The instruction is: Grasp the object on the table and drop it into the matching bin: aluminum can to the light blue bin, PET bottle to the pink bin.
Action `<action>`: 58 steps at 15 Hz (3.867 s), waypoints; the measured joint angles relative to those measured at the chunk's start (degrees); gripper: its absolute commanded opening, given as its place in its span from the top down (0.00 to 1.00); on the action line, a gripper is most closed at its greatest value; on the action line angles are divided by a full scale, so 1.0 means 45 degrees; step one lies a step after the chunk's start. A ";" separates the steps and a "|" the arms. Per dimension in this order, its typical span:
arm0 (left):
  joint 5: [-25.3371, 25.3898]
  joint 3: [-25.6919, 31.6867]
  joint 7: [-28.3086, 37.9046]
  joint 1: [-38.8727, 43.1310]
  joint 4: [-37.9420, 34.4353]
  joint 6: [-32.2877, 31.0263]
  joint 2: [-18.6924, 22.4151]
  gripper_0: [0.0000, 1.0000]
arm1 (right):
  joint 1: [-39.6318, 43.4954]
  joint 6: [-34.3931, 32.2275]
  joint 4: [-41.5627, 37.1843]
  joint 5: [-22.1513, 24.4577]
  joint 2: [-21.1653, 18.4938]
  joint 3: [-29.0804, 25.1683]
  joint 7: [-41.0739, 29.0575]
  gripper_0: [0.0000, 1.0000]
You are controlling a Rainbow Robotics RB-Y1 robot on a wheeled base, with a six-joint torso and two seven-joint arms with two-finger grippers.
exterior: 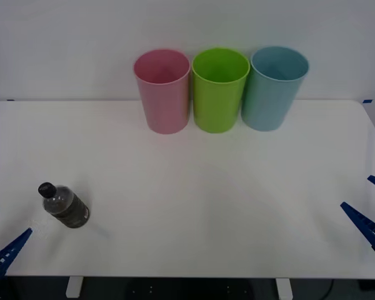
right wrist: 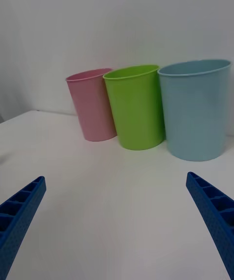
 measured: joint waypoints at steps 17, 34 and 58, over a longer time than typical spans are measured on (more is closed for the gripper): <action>0.0491 -0.2262 -0.2022 -0.1385 0.2738 0.1443 -0.0063 0.00 | 0.0000 0.0000 0.0000 0.0000 0.0000 0.0000 0.0000 0.00; -0.0373 -0.2547 -0.3541 -0.3877 0.4644 0.1512 -0.1428 0.00 | 0.0000 0.0000 0.0000 0.0000 0.0000 0.0000 0.0000 0.00; 0.0224 -0.1928 -0.2992 -0.3378 0.3430 0.1565 -0.1392 1.00 | 0.0000 0.0000 0.0000 0.0000 0.0000 0.0000 0.0000 0.00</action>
